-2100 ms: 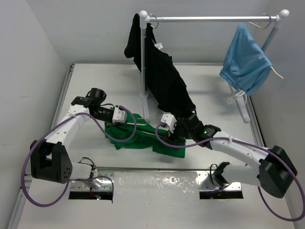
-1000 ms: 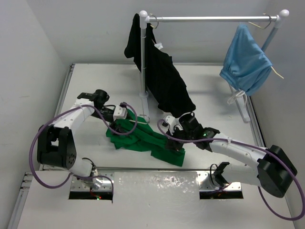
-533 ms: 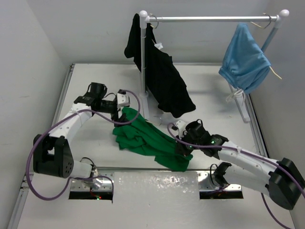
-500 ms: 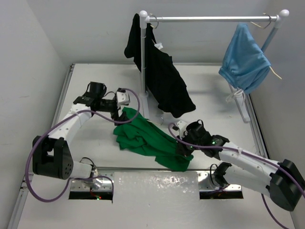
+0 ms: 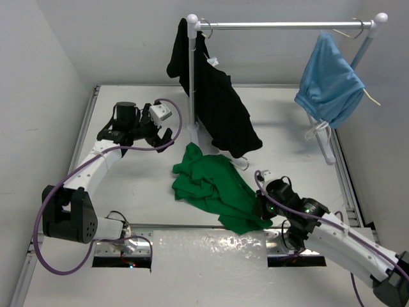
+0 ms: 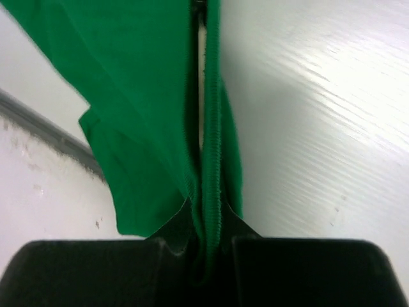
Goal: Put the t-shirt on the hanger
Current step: Place the hanger at the clothesline.
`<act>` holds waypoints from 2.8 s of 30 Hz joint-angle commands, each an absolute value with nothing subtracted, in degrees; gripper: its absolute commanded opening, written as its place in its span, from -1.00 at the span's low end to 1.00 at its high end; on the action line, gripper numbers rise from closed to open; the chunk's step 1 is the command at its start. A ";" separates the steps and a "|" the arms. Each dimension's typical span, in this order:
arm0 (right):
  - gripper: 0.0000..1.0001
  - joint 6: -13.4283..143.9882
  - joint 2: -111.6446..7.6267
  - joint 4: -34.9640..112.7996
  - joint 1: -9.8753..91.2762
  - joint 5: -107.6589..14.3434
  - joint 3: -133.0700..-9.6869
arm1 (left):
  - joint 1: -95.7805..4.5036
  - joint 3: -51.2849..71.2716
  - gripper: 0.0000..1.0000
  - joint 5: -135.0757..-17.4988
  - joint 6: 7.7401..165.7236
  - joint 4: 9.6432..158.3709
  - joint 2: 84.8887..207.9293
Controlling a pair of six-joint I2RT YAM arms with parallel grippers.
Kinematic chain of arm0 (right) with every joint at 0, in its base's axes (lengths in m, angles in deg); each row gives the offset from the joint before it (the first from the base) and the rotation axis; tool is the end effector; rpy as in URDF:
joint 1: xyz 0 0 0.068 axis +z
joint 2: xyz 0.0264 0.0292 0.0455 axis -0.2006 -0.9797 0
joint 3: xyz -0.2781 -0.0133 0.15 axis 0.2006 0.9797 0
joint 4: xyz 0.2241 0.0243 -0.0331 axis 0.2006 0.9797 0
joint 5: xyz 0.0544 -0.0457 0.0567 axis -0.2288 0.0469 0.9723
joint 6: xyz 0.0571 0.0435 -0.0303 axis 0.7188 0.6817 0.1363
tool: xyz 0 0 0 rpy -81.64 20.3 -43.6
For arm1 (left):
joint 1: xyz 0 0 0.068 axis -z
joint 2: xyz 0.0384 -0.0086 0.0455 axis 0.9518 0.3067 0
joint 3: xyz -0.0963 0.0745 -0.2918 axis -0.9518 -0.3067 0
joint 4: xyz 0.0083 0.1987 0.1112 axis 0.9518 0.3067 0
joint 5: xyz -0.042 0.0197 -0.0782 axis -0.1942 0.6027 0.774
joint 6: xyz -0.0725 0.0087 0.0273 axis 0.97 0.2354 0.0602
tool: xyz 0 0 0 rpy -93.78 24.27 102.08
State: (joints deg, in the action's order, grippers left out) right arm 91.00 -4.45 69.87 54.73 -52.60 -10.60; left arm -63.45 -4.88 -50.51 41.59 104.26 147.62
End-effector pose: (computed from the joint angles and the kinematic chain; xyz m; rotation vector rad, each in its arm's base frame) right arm 0.0494 0.0491 0.1661 -0.2493 2.5344 0.5951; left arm 0.2592 -0.0773 0.3227 1.0537 1.8458 -0.4050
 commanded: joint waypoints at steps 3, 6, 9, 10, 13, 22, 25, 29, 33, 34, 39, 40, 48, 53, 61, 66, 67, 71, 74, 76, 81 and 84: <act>-1.00 100.30 1.90 78.83 54.29 -65.54 -13.58 | -63.00 -4.08 1.00 -51.77 43.78 101.58 147.12; -1.00 102.49 3.58 82.25 54.29 -69.67 -15.43 | -63.00 -3.82 1.00 -51.85 43.08 102.19 146.85; -1.00 104.60 5.51 84.55 54.29 -73.36 -16.84 | -63.00 -3.82 1.00 -51.94 42.55 102.28 146.41; -1.00 105.22 6.56 84.55 54.29 -74.68 -16.75 | -63.00 -3.90 1.00 -51.85 42.46 102.28 146.33; -1.00 106.28 7.36 84.99 54.29 -79.06 -17.88 | -63.00 -4.17 1.00 -51.33 42.37 102.11 146.15; -1.00 98.29 3.33 89.47 54.29 -96.82 -33.16 | -63.00 -4.52 1.00 -50.71 41.40 102.37 146.06; -1.00 93.81 1.22 89.21 54.29 -101.92 -38.43 | -63.00 -4.61 1.00 -50.62 40.96 102.64 145.89; -1.00 84.60 -6.22 87.98 54.29 -103.96 -47.23 | -63.00 -4.34 1.00 -50.97 40.79 102.55 145.62; -1.00 77.38 -16.18 90.27 54.20 -105.62 -60.39 | -63.00 -4.34 0.99 -51.15 40.61 102.81 144.92; -1.00 75.71 -17.58 89.83 53.77 -106.50 -62.35 | -63.00 -4.43 0.99 -51.06 40.44 102.90 144.66; -1.00 67.35 -27.41 88.24 47.28 -101.07 -76.74 | -63.00 -4.78 0.99 -50.89 40.44 103.25 143.87; -1.00 66.47 -29.09 88.42 45.95 -97.49 -78.95 | -63.08 -4.78 0.99 -50.97 40.35 103.34 143.60; -1.00 62.16 -40.62 92.55 33.13 -80.95 -93.12 | -63.09 -5.05 0.99 -51.59 39.21 104.48 142.46; -1.00 62.60 -43.35 91.41 21.34 -69.35 -95.67 | -63.09 -5.40 0.99 -51.94 38.68 104.39 142.72; -1.00 59.70 -46.78 90.62 12.63 -62.83 -100.68 | -63.09 -6.19 0.99 -52.38 38.24 103.95 143.51; -1.00 59.96 -46.69 90.35 7.28 -59.24 -103.05 | -63.17 -6.45 0.98 -53.26 37.89 104.13 143.42; -1.00 59.96 -47.21 90.53 6.57 -58.61 -104.02 | -63.17 -6.45 0.98 -53.35 37.89 104.13 143.42; -1.00 59.17 -50.29 92.46 5.16 -59.57 -110.17 | -63.17 -6.37 0.98 -53.17 37.80 104.39 143.42; -1.00 59.61 -50.30 93.86 4.98 -60.54 -112.11 | -63.17 -6.45 0.98 -53.26 37.80 104.39 143.42; -1.00 59.96 -47.94 94.92 5.07 -60.98 -111.15 | -63.26 -6.63 0.98 -53.26 37.62 104.22 143.42; -1.00 60.22 -39.85 97.56 4.98 -51.78 -101.76 | -63.35 -6.45 0.98 -53.00 37.71 103.78 143.78; -1.00 61.10 -35.54 98.61 5.07 -43.62 -95.42 | -63.44 -5.75 0.98 -52.73 37.80 104.04 143.86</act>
